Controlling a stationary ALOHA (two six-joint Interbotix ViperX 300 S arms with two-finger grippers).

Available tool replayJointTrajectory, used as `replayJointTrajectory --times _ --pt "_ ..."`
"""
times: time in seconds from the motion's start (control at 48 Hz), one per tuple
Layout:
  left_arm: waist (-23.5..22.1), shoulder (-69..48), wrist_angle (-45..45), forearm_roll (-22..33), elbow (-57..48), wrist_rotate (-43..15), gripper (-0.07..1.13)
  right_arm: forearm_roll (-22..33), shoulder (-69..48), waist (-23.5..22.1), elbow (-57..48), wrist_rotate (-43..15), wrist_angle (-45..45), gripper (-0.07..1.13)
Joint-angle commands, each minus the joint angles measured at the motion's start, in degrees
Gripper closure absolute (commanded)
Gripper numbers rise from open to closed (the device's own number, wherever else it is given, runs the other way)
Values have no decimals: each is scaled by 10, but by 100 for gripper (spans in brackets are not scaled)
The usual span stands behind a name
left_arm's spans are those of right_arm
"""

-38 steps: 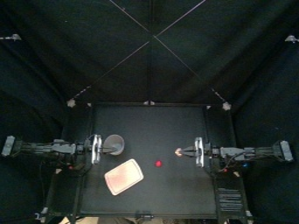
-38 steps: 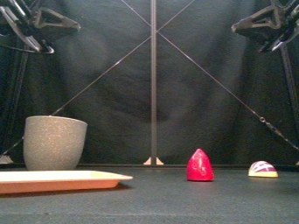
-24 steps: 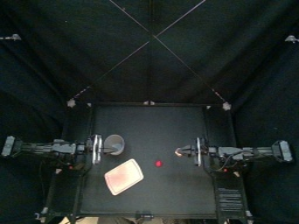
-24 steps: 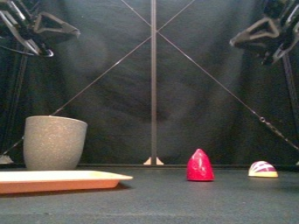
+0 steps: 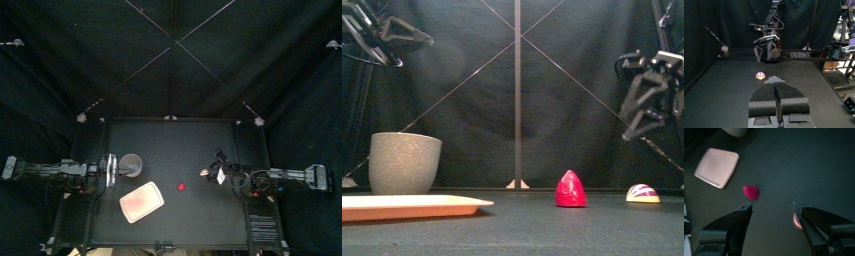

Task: Pick the onion then place it in the grey bowl
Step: Pick the onion

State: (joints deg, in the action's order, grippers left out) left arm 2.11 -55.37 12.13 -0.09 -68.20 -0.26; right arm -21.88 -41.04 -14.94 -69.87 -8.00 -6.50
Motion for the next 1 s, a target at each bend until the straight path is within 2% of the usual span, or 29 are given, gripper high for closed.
replayJointTrajectory --times 0.021,0.125,0.271,0.708,1.0 --pt "2 1 2 -2 12 -1 107 -1 21 -25 3 1 -35 8" --pt "4 1 2 -2 10 -1 107 10 44 -45 5 3 -65 8" --pt "14 1 2 -2 4 -1 107 53 80 -53 18 0 -73 8" --pt "22 1 0 -2 -9 0 107 81 235 -51 76 0 -78 8" --pt "22 1 -8 -2 -11 0 107 83 278 -49 83 0 -83 10"
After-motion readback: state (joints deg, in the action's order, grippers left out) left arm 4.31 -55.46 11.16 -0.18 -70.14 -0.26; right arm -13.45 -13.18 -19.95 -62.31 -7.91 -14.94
